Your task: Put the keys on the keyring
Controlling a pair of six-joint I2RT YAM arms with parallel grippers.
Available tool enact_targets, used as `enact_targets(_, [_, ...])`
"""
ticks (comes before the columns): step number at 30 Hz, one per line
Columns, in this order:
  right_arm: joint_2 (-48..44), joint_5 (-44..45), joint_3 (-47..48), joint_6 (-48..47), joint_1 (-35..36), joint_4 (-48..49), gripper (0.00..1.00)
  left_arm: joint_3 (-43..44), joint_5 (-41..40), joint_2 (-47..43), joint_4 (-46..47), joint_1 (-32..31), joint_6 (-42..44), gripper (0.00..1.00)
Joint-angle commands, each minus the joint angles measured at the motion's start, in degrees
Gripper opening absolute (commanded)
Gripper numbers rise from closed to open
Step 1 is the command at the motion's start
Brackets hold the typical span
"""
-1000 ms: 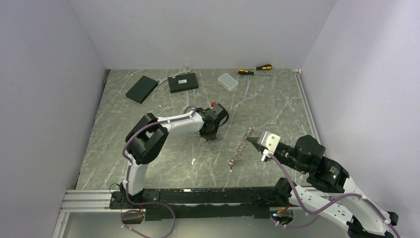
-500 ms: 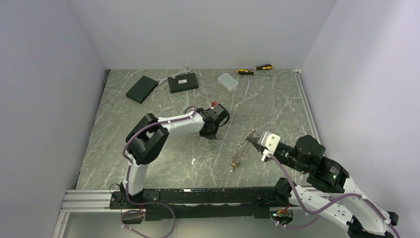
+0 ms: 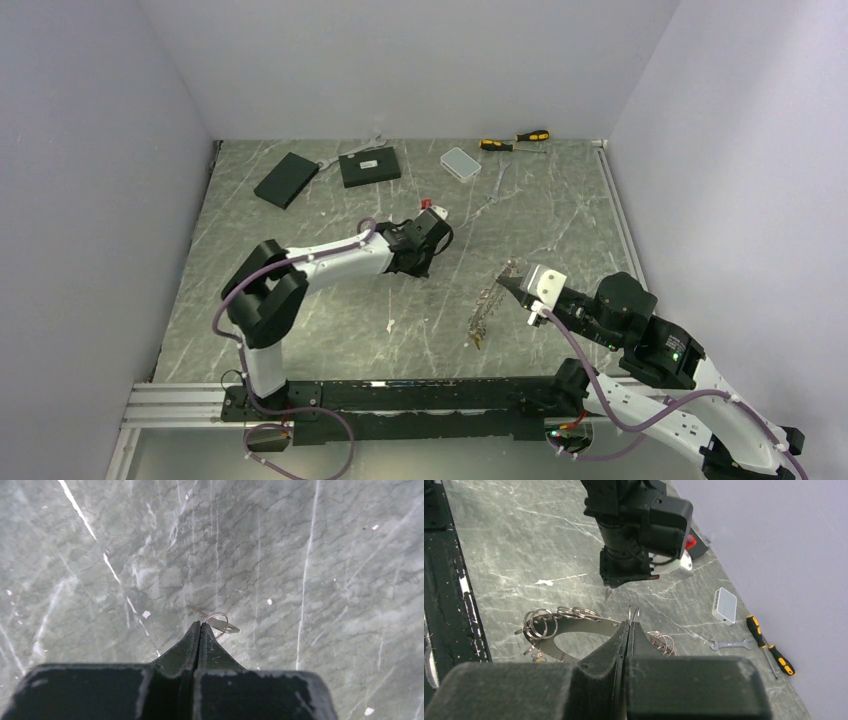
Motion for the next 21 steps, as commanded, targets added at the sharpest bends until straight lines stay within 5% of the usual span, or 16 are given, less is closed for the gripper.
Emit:
enact_targets(1, [-0.50, -0.48, 1.84, 0.92, 0.00, 3.44, 0.00, -3.61, -1.30, -7.55, 6.71, -0.35, 4.43, 0.00])
enact_targets(21, [3.92, -3.26, 2.32, 2.00, 0.01, 6.50, 0.00, -25.52, 6.06, -34.28, 35.03, -2.42, 27.58, 0.00])
